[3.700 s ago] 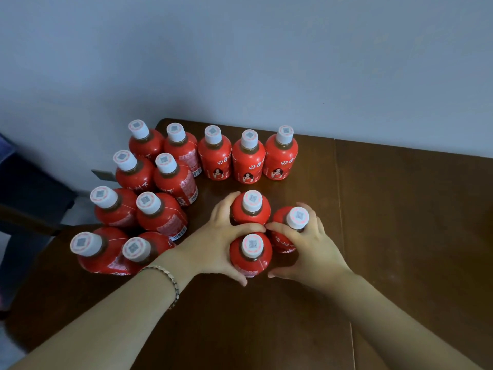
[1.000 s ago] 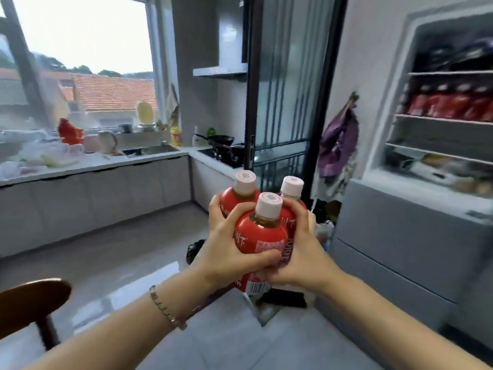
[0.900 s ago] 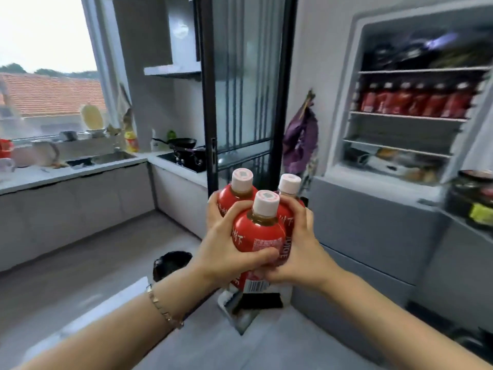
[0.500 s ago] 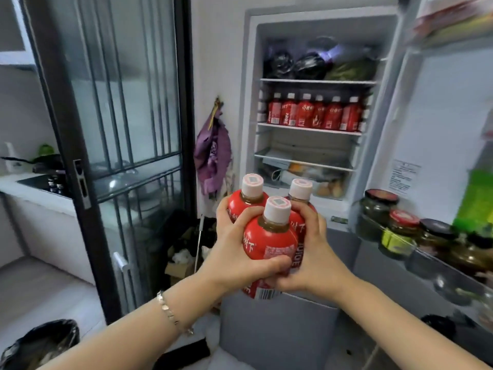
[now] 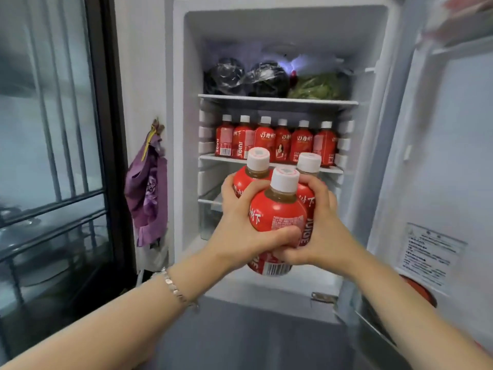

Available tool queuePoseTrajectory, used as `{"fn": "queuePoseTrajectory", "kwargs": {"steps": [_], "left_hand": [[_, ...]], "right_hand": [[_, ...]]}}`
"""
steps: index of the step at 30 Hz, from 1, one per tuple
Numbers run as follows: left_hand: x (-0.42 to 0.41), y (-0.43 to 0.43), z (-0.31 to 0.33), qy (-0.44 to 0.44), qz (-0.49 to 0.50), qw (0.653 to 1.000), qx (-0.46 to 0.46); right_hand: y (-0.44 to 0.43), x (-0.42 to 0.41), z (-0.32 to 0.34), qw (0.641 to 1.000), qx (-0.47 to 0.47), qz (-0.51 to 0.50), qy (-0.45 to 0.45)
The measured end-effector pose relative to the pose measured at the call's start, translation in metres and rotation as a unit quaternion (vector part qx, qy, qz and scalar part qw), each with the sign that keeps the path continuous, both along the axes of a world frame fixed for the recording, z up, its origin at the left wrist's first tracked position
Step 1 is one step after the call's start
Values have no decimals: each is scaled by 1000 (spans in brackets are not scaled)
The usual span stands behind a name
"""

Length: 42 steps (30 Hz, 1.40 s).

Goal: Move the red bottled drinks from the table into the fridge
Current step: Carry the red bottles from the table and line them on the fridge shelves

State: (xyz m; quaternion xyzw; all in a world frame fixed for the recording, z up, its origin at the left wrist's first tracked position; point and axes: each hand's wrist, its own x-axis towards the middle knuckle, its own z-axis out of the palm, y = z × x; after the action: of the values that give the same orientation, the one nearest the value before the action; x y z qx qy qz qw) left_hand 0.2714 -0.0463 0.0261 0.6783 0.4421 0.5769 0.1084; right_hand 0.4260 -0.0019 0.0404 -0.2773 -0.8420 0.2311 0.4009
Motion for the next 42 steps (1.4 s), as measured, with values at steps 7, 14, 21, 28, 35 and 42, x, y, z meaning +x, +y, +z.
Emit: {"fn": "queuePoseTrajectory", "kwargs": {"steps": [7,14,21,28,35,42], "left_hand": [[-46,157,48,38,-38,998,30],[-53,293,100,84,-98,992,2],[-27,354,96,95,-120,984,-92],[-28,356,86,192,55,979,25],[-54,375,79,354,178,893,214],[-57,383,79,408,223,861,209]], "right_hand": [[139,-42,43,994,58,-86,23],[256,-49,75,977,67,-191,59],[309,-32,66,966,8,-252,56],[319,-39,57,947,53,-294,115],[320,-53,42,916,104,-363,137],[322,-58,41,907,111,-375,155]]}}
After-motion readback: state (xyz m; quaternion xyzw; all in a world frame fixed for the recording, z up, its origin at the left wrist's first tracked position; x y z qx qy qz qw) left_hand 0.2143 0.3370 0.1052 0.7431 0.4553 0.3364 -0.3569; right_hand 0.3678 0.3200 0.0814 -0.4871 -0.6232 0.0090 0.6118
